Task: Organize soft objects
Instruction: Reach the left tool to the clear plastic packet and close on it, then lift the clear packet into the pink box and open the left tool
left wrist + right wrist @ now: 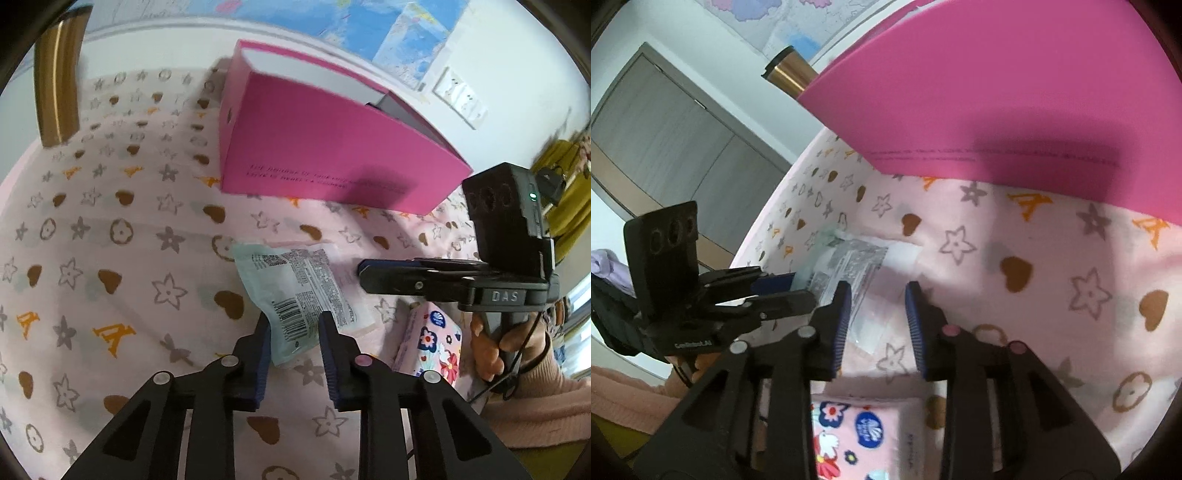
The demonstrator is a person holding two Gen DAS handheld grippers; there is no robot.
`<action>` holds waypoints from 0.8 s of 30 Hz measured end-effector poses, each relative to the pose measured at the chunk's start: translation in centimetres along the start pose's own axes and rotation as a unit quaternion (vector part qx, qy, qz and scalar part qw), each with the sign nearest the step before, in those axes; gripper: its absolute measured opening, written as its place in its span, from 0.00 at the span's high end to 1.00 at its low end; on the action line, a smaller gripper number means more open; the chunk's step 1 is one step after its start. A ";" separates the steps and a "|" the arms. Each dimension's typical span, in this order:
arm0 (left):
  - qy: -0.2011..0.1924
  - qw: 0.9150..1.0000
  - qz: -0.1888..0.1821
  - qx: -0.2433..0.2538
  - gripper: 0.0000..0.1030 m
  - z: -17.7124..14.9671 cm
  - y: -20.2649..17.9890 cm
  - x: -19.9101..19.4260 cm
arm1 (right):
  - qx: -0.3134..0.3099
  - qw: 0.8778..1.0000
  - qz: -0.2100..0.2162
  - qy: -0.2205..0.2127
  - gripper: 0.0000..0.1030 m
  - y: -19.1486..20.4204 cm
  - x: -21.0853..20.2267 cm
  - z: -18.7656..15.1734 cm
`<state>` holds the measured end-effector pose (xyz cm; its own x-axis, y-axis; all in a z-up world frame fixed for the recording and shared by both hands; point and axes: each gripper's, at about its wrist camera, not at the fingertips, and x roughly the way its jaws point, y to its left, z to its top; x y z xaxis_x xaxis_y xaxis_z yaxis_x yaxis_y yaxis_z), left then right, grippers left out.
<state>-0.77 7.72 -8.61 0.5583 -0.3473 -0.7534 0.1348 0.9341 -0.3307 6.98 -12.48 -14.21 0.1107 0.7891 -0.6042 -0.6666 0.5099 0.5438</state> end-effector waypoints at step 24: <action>-0.017 0.999 -0.033 0.015 0.82 2.2 -1.2 -0.8 | -0.133 0.987 -0.082 0.032 0.47 5.2 0.8 -1.9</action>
<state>0.37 7.11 -6.39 0.5756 -0.4052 -0.7103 0.1965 0.9117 -0.3608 2.19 -9.85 -13.02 0.1919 0.6755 -0.7120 -0.8147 0.5142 0.2682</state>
